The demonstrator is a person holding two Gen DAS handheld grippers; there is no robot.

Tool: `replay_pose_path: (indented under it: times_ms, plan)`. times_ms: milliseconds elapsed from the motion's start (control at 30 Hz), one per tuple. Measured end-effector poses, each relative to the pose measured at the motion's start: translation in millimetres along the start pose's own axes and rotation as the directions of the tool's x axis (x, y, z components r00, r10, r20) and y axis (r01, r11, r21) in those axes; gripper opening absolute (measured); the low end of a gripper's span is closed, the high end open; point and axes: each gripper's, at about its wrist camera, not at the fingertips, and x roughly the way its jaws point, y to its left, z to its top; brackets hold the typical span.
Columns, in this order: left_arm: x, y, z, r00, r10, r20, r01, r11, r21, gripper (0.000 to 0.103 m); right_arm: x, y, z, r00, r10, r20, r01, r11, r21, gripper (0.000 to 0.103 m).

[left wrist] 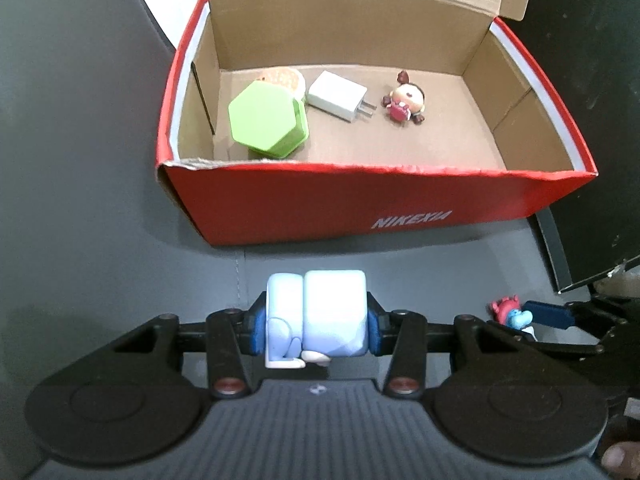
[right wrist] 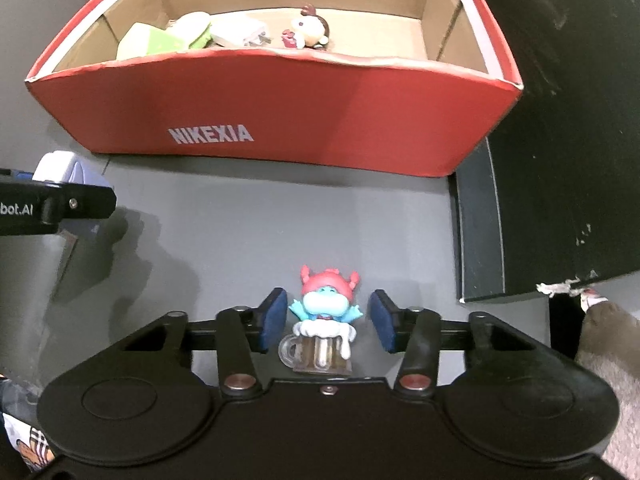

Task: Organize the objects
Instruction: 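Close the right gripper on the blue figure with red hat, then carry the lavender toy and blue figure up over the red box with both tools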

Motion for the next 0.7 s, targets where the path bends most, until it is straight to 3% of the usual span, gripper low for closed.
replay_pose_path:
  times_ms: [367,700]
  plan:
    - [-22,7,-3,0.999,0.006,0.033,-0.006,1.0,-0.009,0.045,-2,-3,3,1.0,0.015,-0.001,-0.015,1.0,0.002,0.038]
    - [-54,2,-2,0.995,0.027,0.092,-0.026,1.0,-0.009,0.045,-27,-3,13,0.996,0.03,0.081,-0.031,0.999,0.013,0.038]
